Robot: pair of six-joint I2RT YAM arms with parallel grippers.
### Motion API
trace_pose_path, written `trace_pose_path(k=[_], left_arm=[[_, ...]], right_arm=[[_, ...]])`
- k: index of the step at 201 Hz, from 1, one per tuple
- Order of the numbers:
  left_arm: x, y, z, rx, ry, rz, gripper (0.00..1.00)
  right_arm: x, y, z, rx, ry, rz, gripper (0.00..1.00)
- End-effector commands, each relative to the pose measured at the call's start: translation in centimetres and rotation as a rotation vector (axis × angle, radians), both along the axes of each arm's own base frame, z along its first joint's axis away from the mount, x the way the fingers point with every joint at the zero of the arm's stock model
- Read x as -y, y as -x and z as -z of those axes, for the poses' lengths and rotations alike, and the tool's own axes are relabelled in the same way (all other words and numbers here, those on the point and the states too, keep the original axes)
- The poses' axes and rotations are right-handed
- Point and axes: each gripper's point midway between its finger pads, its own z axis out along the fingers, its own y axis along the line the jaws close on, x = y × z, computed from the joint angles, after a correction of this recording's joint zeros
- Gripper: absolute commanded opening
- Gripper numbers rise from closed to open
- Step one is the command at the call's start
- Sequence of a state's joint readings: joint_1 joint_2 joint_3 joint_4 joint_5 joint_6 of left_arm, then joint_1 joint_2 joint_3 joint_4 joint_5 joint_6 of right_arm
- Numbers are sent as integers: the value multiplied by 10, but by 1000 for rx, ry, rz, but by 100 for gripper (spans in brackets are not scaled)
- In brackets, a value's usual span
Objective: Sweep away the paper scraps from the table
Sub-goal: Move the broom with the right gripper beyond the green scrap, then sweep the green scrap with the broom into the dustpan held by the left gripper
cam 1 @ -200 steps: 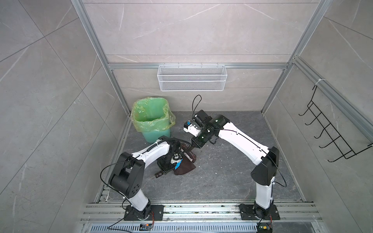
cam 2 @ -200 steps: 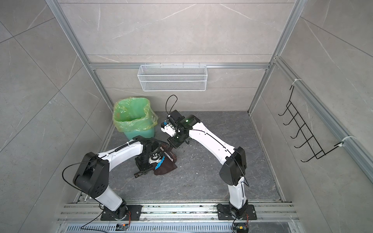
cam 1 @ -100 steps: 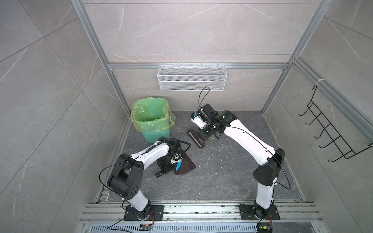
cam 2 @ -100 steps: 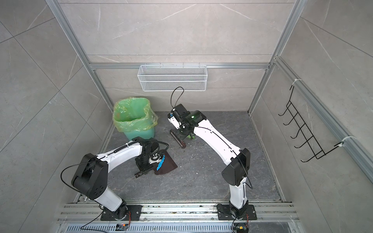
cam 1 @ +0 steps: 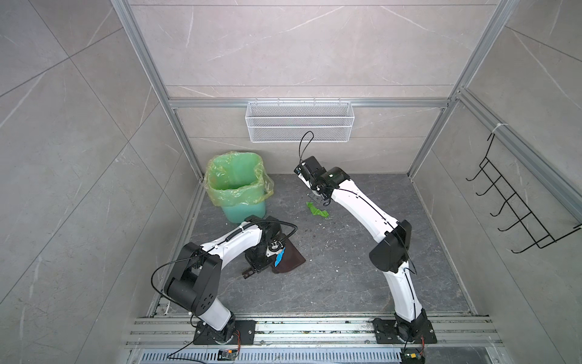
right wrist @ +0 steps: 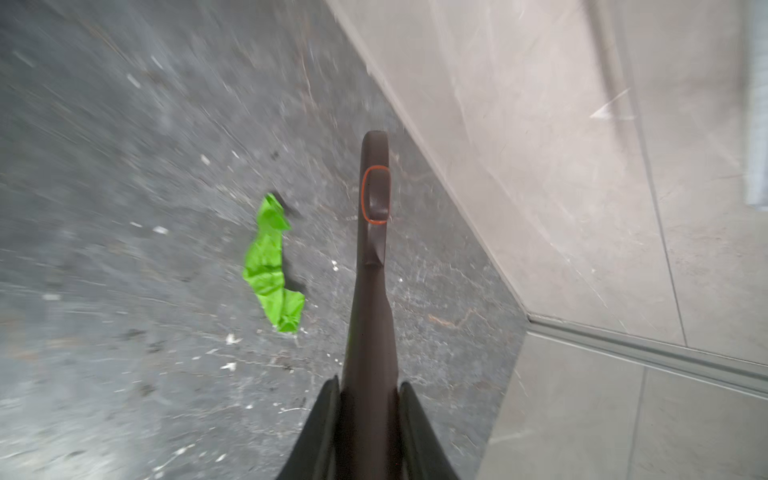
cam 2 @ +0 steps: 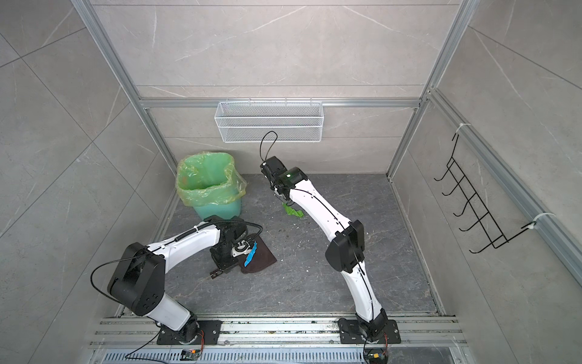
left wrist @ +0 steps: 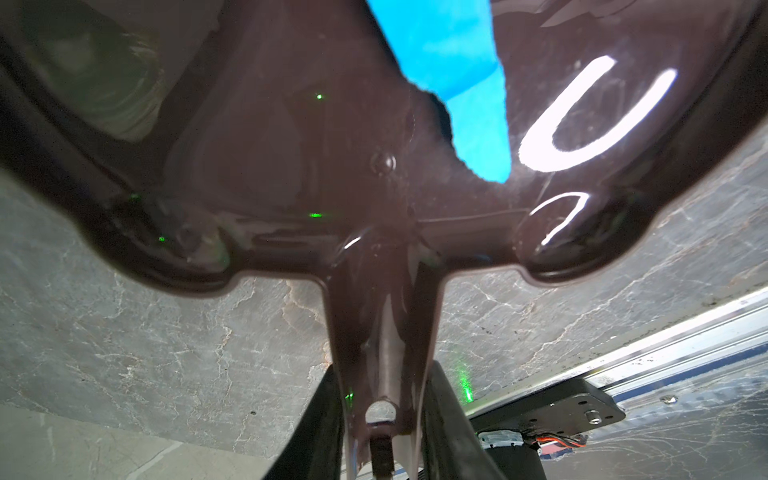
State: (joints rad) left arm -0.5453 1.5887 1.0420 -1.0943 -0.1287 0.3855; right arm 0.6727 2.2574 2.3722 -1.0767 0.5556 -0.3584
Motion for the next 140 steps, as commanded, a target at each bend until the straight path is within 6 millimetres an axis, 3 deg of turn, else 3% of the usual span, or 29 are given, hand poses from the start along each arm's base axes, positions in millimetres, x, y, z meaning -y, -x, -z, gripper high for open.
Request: trace_pose_path(k=[1,28,88,140], left_arm=[[-1,2,-8,22,7,-12,0],[0,2,-8,23,9,-9,0],[-1,3,0,-15,-12,-13,0],[0,2,0,-21,-14,-11,0]], right_arm=[[9,-11,-2,33,91,18,0],[-3,-1,13,-56,21,-5,0],[-4,27,12,-162,-34,-17,0],[-19,59,12,-252,-91,-82,0]])
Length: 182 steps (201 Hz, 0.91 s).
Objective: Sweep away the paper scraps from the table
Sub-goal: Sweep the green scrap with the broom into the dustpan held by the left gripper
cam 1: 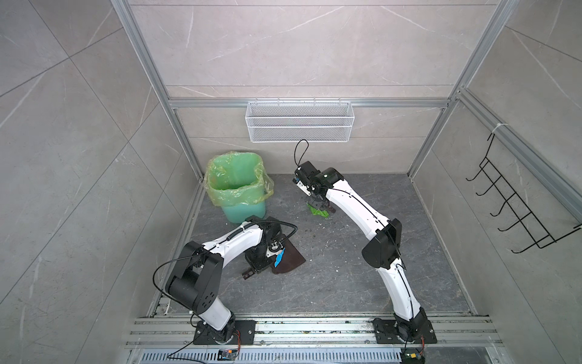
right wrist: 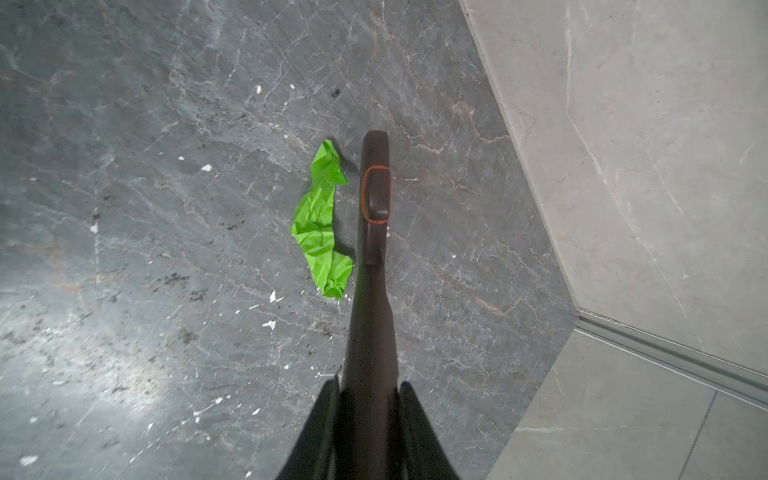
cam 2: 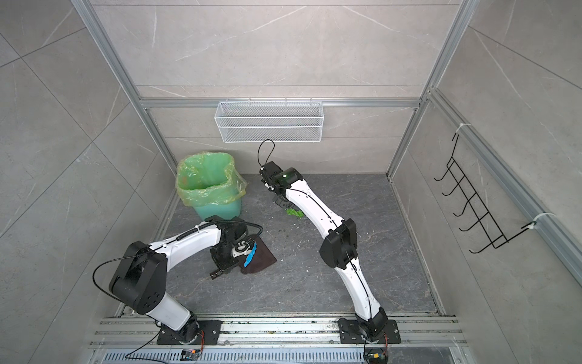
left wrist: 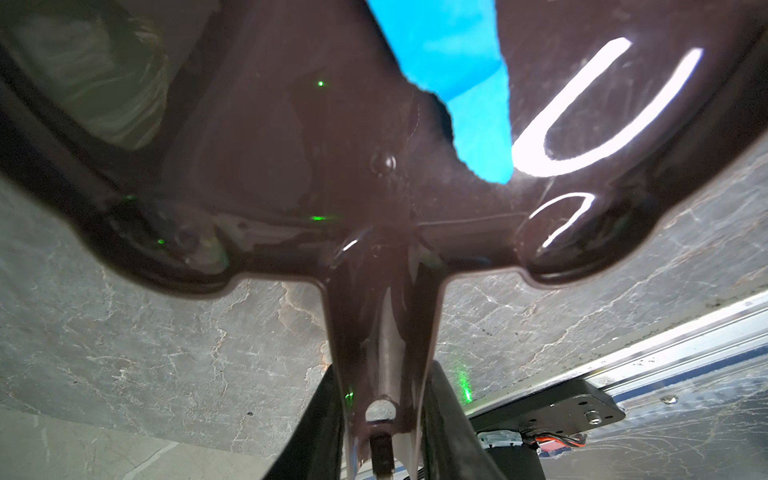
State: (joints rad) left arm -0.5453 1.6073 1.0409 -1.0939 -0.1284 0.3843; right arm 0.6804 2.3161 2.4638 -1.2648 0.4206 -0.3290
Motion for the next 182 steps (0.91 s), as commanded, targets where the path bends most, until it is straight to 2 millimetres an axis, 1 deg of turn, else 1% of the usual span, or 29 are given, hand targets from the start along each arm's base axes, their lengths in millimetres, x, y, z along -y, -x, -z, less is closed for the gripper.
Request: trace_pose_path(k=[1,26,59,73,74,78,80,82,84,85,86,88,90,91,94,95,104,106,107,108,111,112,115,116,118,119,133,162,182], left_arm=[[1,1,-4,-2,-3,-9,0],[0,2,-5,-2,-2,-12,0],[0,2,-5,0,-3,-11,0],[0,2,-6,2,-1,-11,0],[0,2,-6,2,0,-12,0],[0,2,-6,4,1,-11,0],[0,2,-6,4,1,-11,0],[0,2,-7,5,1,-12,0],[0,2,-7,7,2,-12,0],[0,2,-7,8,2,-12,0],[0,2,-7,9,3,-13,0],[0,2,-7,9,3,-13,0],[0,2,-7,8,3,-13,0],[0,2,-7,9,3,-14,0],[0,2,-7,9,3,-13,0],[0,2,-7,10,4,-12,0],[0,2,-8,12,5,-13,0],[0,2,-8,12,5,-12,0],[0,2,-8,13,5,-14,0],[0,2,-8,12,6,-13,0],[0,2,-8,13,6,-14,0],[0,2,-7,12,5,-14,0],[0,2,-7,11,5,-13,0],[0,2,-7,11,6,-14,0],[0,2,-8,11,5,-13,0],[0,2,-7,10,5,-13,0],[0,2,-7,7,1,-14,0],[1,1,-7,2,-1,-17,0],[0,1,-8,7,0,-19,0]], right_arm=[[-11,31,-16,-63,-79,-33,0],[-25,49,-19,-114,-138,-74,0],[-38,75,-18,-186,-198,-116,0],[-39,86,-19,-207,-217,-133,0],[-39,87,-21,-203,-222,-136,0],[-39,90,-19,-213,-223,-137,0],[-40,91,-23,-207,-232,-141,0],[-39,93,-20,-217,-231,-141,0],[-40,94,-25,-210,-244,-145,0],[-39,96,-21,-221,-237,-144,0],[-39,96,-21,-223,-240,-144,0],[-40,98,-26,-215,-253,-151,0],[-39,100,-22,-228,-250,-152,0],[-40,101,-27,-219,-260,-156,0],[-39,105,-23,-234,-261,-159,0],[-40,106,-29,-225,-273,-163,0],[-39,115,-32,-237,-302,-178,0],[-39,117,-28,-250,-301,-179,0],[-39,118,-33,-240,-312,-184,0],[-39,119,-34,-240,-316,-185,0],[-39,122,-31,-250,-319,-189,0],[-39,122,-35,-241,-329,-192,0],[-39,125,-33,-250,-332,-194,0],[-39,126,-37,-242,-342,-198,0],[-38,128,-34,-252,-341,-197,0],[-38,129,-39,-244,-351,-203,0],[-36,139,-46,-239,-389,-221,0],[-32,141,-69,-162,-445,-232,0],[-27,131,-81,-81,-445,-202,0]])
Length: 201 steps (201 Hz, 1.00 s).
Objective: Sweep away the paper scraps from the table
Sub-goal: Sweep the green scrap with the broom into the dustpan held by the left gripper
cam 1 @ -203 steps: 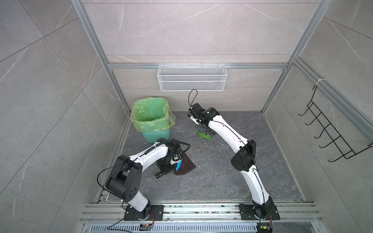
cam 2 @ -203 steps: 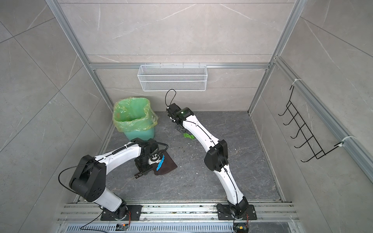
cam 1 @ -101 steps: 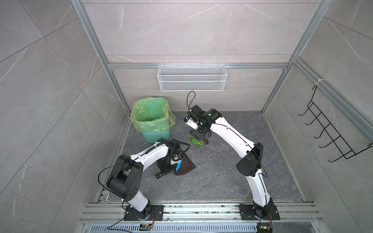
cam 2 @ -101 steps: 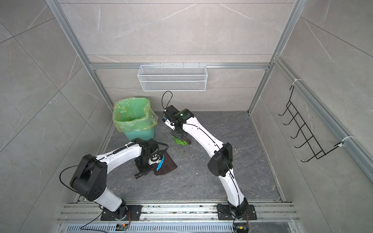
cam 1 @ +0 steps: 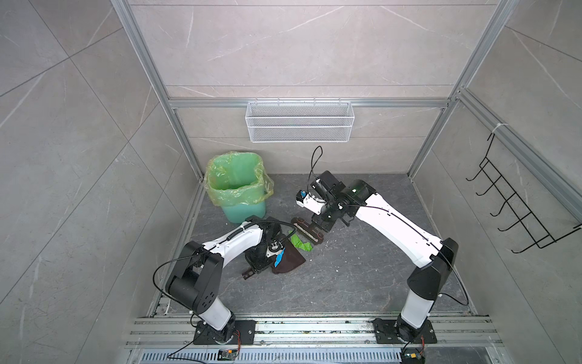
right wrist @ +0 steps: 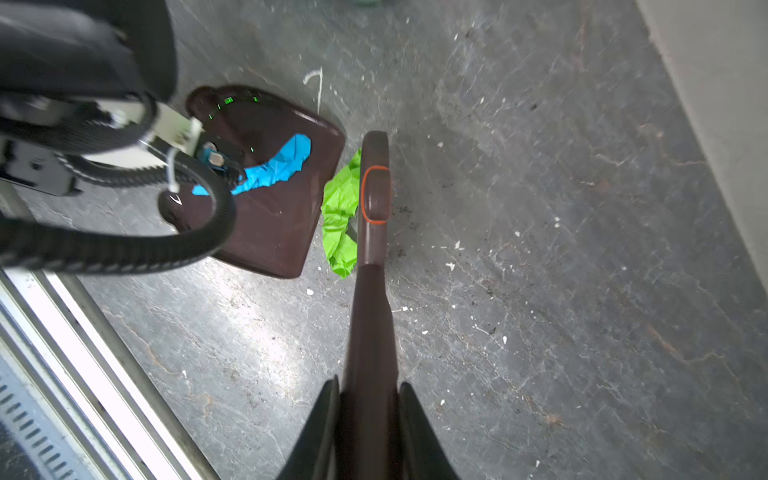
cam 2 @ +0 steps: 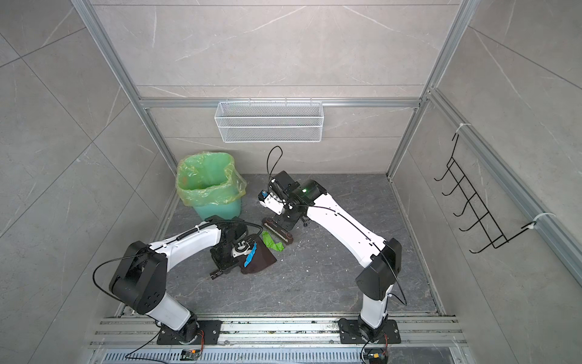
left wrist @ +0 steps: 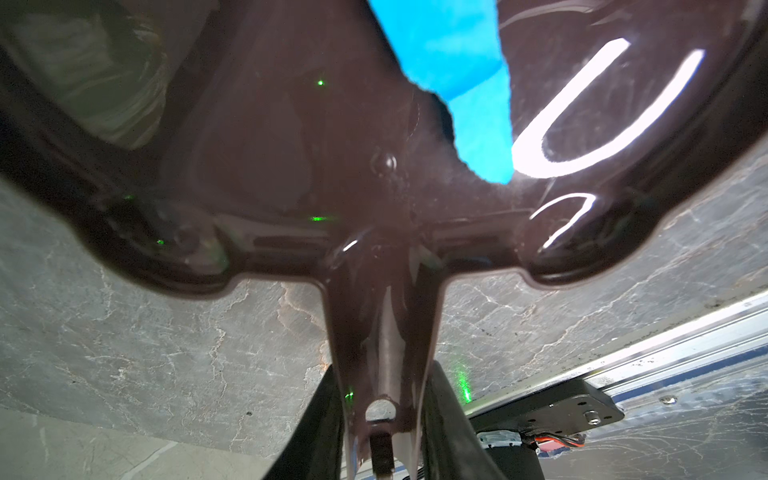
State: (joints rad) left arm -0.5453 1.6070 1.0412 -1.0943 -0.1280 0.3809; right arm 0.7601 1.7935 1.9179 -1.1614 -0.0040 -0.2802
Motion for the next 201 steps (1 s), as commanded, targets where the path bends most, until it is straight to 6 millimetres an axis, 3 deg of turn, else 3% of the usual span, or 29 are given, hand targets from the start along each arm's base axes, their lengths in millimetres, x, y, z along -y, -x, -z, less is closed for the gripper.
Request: trace_pose_path(k=[1,23,52,96,168,201], left_arm=[[0,1,-8,6,0,-15,0],[1,1,-9,15,9,-16,0],[2,1,-9,20,22,-16,0],[2,2,-7,13,14,-23,0],[6,1,-12,40,53,-22,0],[7,0,-10,34,50,-22,0]], right_arm=[[-6,-11,-29,111,-88,38,0],[3,-31,-30,189,-33,113,0],[8,-45,-8,163,76,171,0],[-22,-23,13,-7,4,135,0],[-53,9,4,-164,-220,80,0],[-60,13,-3,-184,-273,73,0]])
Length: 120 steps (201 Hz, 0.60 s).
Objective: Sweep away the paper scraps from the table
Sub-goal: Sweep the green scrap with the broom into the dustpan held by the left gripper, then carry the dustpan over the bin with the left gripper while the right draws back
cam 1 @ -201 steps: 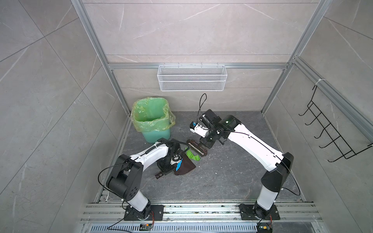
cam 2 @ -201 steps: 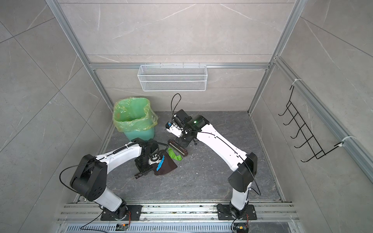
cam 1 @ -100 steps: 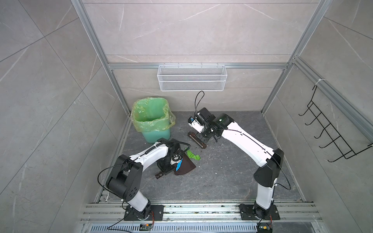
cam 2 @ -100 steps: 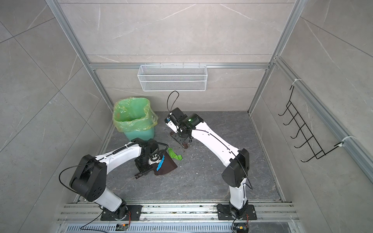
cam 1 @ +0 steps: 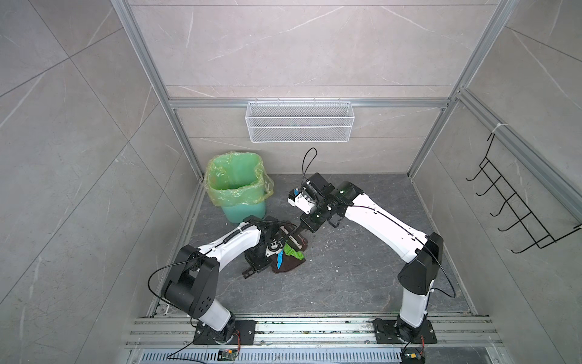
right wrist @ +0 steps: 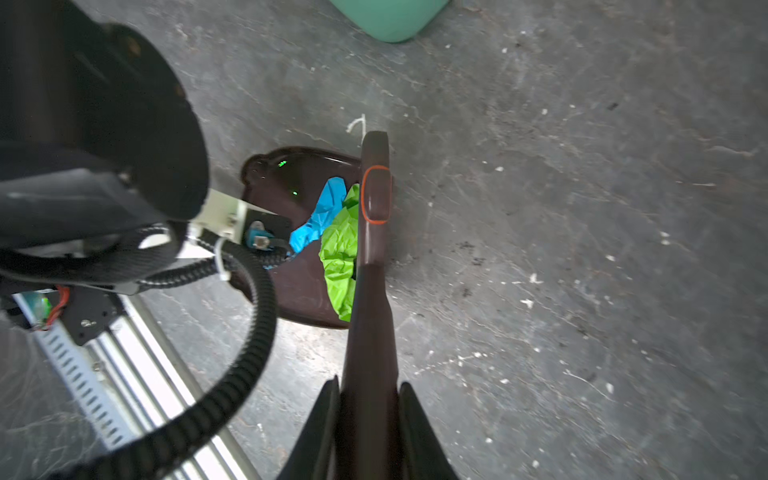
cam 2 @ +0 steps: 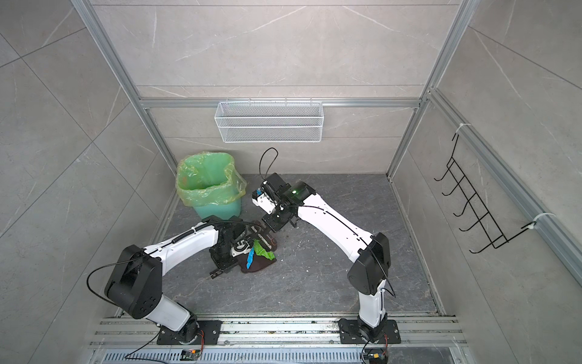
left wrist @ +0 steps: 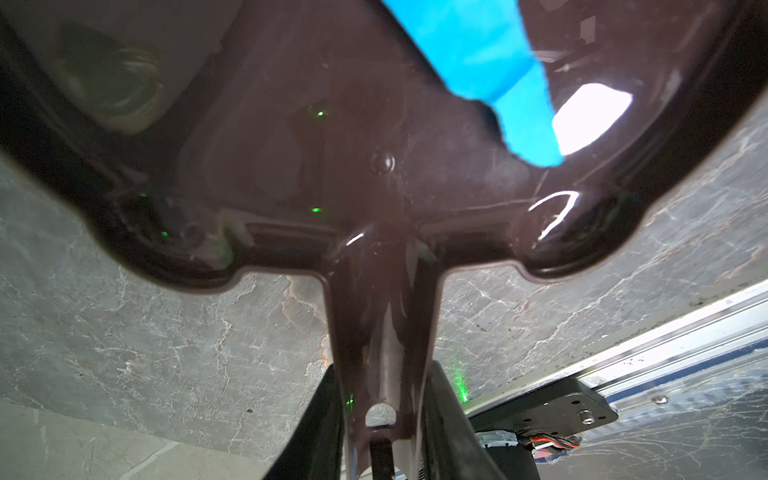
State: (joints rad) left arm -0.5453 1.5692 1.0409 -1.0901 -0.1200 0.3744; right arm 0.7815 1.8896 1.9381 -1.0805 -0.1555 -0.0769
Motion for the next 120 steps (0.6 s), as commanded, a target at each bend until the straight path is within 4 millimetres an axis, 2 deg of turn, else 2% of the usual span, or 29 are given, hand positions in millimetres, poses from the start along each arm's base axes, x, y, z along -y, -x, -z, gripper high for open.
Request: trace_pose_path(k=[1,37,67,120], left_arm=[[4,2,-3,1,23,-14,0],[6,1,-4,11,38,-17,0],[7,1,-6,26,53,-23,0],[13,-3,-17,79,103,-15,0]], right_arm=[[-13,10,-26,-10,-122,-10,0],[-9,8,-34,25,-124,0,0],[6,-4,-41,109,-69,60,0],[69,-43,-60,312,77,282,0]])
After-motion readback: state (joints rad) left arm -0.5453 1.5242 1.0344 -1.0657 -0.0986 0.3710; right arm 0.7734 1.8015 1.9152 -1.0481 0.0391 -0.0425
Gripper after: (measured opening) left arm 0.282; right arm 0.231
